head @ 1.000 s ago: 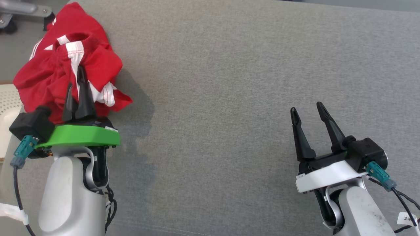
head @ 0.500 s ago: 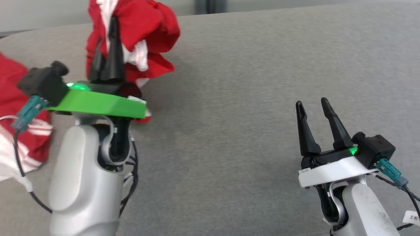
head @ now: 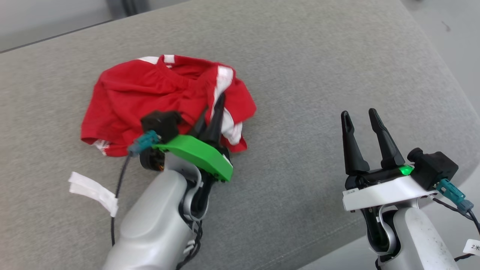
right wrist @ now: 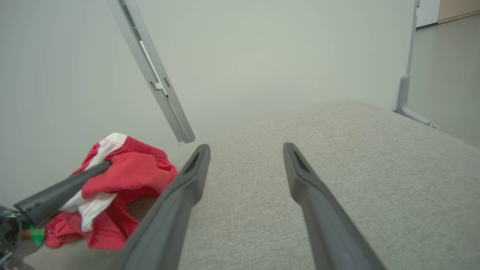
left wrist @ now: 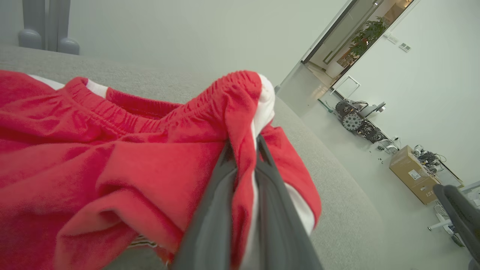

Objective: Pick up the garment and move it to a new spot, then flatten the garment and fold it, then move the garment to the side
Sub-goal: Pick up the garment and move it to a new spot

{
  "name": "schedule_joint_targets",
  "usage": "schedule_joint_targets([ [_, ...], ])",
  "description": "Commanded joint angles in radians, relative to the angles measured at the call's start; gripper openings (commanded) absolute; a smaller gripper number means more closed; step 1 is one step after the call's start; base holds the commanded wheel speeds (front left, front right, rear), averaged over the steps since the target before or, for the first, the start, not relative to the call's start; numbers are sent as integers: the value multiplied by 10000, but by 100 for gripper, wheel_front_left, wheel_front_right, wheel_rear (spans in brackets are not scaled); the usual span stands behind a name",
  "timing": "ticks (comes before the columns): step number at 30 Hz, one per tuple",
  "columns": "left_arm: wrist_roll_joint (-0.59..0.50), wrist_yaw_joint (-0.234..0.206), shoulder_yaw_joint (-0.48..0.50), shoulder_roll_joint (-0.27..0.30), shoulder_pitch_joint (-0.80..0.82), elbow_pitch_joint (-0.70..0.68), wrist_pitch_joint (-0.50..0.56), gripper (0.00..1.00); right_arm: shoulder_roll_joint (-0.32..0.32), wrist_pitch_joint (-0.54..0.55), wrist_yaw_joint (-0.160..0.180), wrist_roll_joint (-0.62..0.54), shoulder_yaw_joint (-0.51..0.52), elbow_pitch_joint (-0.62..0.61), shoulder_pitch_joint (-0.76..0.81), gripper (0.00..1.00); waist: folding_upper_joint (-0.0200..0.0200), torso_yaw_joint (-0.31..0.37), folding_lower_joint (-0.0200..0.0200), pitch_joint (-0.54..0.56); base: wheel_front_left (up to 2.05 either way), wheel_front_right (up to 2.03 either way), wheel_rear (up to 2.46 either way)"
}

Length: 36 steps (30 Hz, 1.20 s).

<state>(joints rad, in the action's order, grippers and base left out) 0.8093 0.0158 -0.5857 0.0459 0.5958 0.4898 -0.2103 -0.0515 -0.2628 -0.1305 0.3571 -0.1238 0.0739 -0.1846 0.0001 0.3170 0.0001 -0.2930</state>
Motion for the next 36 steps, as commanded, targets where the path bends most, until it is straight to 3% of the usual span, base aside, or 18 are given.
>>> schedule_joint_targets([
  [1,127,-80,-260,90,121,337,-106,0,16,-31,-4,41,-27,-65,-37,100,-1,834,-1,-592,0,0,0],
  [7,431,-335,-1548,81,-109,1492,-376,0,15,-31,-4,-74,114,-17,96,100,-1,618,-1,-506,0,0,0],
  [8,519,-343,-1696,75,-170,1571,-390,16,12,-31,-4,-106,109,6,117,100,-1,549,-1,-451,0,0,0],
  [9,638,-423,-1860,77,-243,1662,-434,67,12,-31,-4,-142,93,32,138,100,-1,453,-1,-367,0,0,0],
  [10,743,-464,-1999,75,-305,1704,-435,100,7,-31,-4,-172,93,44,163,100,-1,347,-1,-265,0,0,0],
  [15,327,-727,-2042,80,-328,1221,-551,100,4,-31,-4,-385,51,98,375,100,-1,-342,-1,352,0,0,0],
  [25,-4050,-1671,1265,342,-3243,-2099,-538,100,-2,-31,-4,-887,-225,410,1066,100,-1,-2142,-1,1972,0,0,0],
  [32,-5281,-1107,3586,163,-5282,-3579,-541,100,0,-31,-4,-948,-215,443,1453,100,-1,-3014,-1,2592,0,0,0],
  [36,-5645,-648,4316,92,-6059,-4026,-541,100,0,-31,-4,-997,-201,522,1672,100,-1,-3231,-1,2786,0,0,0],
])
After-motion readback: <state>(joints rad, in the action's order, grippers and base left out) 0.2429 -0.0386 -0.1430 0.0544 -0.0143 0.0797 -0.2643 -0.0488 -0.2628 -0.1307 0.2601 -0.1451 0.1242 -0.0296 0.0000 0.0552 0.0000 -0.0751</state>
